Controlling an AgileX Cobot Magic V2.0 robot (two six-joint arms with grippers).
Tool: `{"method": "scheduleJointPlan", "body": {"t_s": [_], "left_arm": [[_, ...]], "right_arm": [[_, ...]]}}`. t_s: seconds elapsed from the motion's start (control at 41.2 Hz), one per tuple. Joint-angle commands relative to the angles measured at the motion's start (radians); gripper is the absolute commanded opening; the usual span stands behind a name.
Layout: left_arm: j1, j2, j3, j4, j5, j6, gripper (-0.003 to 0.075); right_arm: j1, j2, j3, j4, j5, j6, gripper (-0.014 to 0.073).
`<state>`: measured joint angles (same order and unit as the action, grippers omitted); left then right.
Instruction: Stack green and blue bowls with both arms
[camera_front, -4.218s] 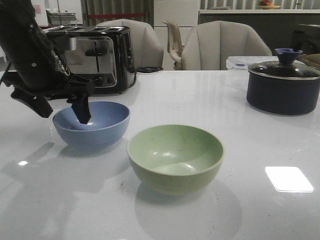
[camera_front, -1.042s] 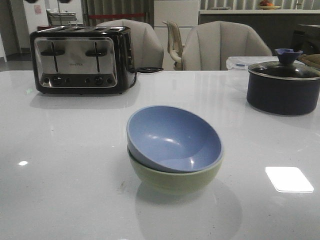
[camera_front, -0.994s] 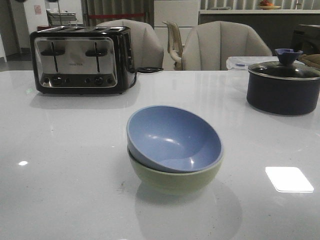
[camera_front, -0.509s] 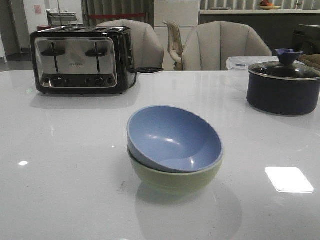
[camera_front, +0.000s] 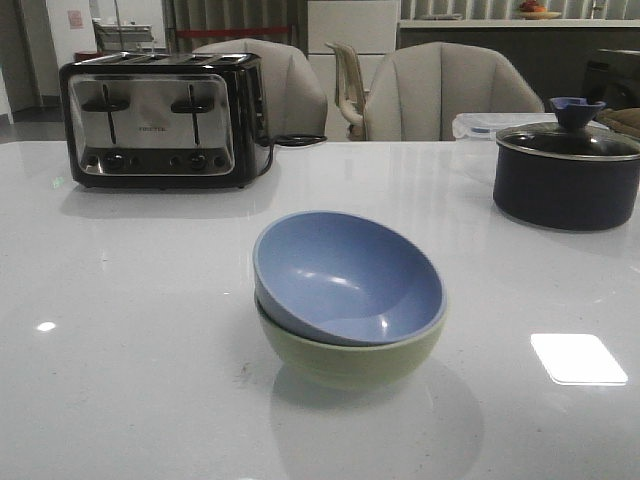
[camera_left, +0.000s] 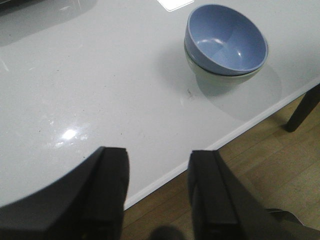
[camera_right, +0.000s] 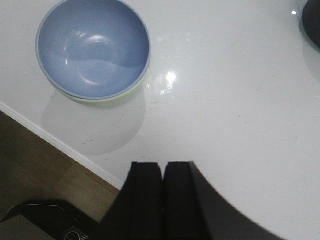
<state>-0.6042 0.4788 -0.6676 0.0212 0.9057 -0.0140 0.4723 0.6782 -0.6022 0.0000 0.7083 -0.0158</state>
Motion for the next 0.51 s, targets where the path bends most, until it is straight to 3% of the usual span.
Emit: {"method": "scheduleJointPlan", "body": {"t_s": [0.0,0.17,0.485], "left_arm": [[0.0,0.003,-0.026,0.005,-0.079,-0.011,0.0227],[0.0,0.003,-0.026,0.005,-0.073,-0.011,0.0096],[0.0,0.003,-0.026,0.005,-0.073,-0.011,0.0101]], "right_arm": [[0.002,-0.004,-0.025,0.0,-0.062,-0.009,0.0059],[0.002,-0.004,-0.025,0.0,-0.06,-0.009,0.0034],[0.002,-0.004,-0.025,0.0,-0.06,-0.009,0.0034]]}}
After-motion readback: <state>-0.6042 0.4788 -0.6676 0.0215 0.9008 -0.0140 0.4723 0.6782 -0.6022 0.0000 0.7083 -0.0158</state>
